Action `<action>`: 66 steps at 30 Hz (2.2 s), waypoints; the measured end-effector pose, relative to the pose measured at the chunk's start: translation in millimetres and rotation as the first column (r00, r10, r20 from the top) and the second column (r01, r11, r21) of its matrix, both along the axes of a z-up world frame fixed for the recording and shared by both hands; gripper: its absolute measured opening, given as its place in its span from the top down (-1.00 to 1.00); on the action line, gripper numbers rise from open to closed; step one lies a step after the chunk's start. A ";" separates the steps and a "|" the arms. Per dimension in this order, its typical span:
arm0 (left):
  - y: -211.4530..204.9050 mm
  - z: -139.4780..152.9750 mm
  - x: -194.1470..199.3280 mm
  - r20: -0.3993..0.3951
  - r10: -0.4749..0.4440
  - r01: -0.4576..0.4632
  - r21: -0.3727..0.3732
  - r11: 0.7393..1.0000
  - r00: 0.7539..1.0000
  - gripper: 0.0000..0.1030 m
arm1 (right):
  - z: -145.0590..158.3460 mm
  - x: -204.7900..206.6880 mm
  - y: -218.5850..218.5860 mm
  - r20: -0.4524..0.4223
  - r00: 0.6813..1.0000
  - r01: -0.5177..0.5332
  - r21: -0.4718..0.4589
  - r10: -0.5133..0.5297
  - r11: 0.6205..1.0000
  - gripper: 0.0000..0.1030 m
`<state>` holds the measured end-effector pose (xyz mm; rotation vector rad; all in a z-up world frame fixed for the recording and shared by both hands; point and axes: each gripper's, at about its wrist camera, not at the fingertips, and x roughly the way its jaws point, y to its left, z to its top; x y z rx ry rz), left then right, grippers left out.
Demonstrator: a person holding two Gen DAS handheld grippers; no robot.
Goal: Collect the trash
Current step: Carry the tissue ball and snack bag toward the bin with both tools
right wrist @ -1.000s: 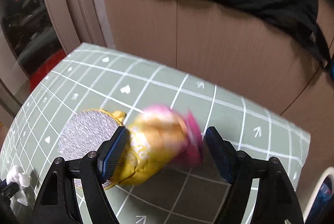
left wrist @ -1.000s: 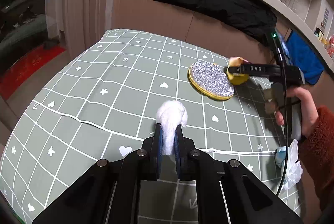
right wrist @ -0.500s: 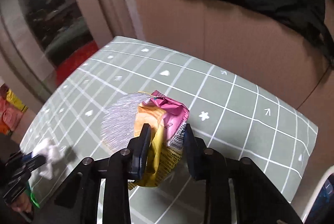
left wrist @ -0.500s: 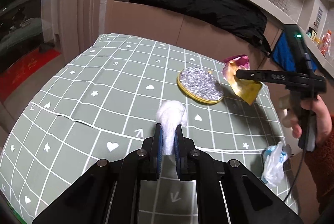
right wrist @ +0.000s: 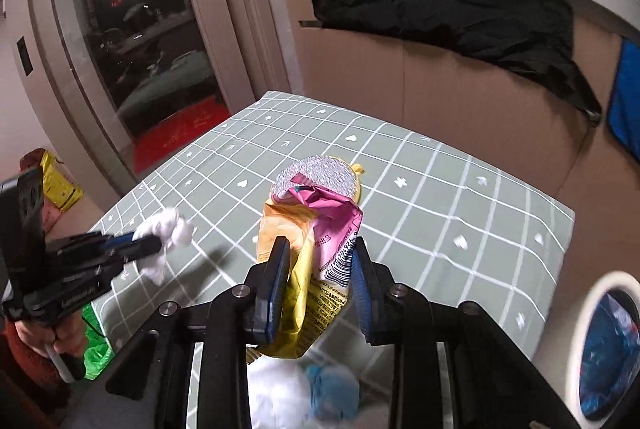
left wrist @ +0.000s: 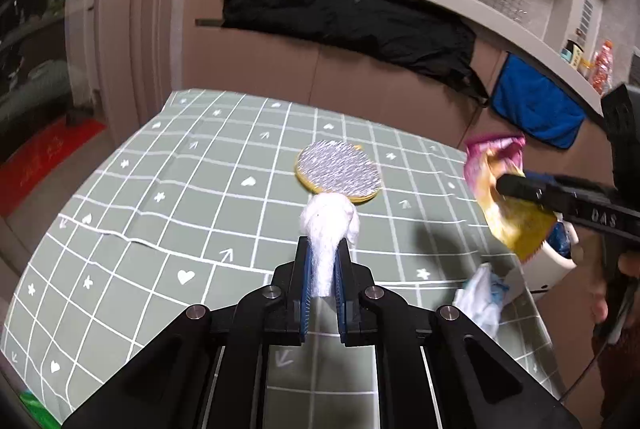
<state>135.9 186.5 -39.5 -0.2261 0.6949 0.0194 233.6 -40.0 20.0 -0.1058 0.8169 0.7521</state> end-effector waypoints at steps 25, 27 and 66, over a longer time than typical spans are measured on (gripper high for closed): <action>-160.6 79.7 -15.2 0.150 -0.205 0.201 0.040 0.979 0.967 0.80 | 54.1 -109.8 -170.7 0.226 0.936 0.231 0.182 -0.269 0.956 0.46; -180.3 82.7 -9.0 0.152 -0.234 0.229 0.045 0.972 0.960 0.80 | 54.7 -113.2 -184.4 0.245 0.924 0.253 0.184 -0.293 0.950 0.46; -414.0 -1.1 183.3 -0.029 -0.525 0.525 -0.029 0.851 0.850 0.80 | -9.1 -14.9 -385.2 0.129 0.729 0.642 0.214 -0.672 0.737 0.46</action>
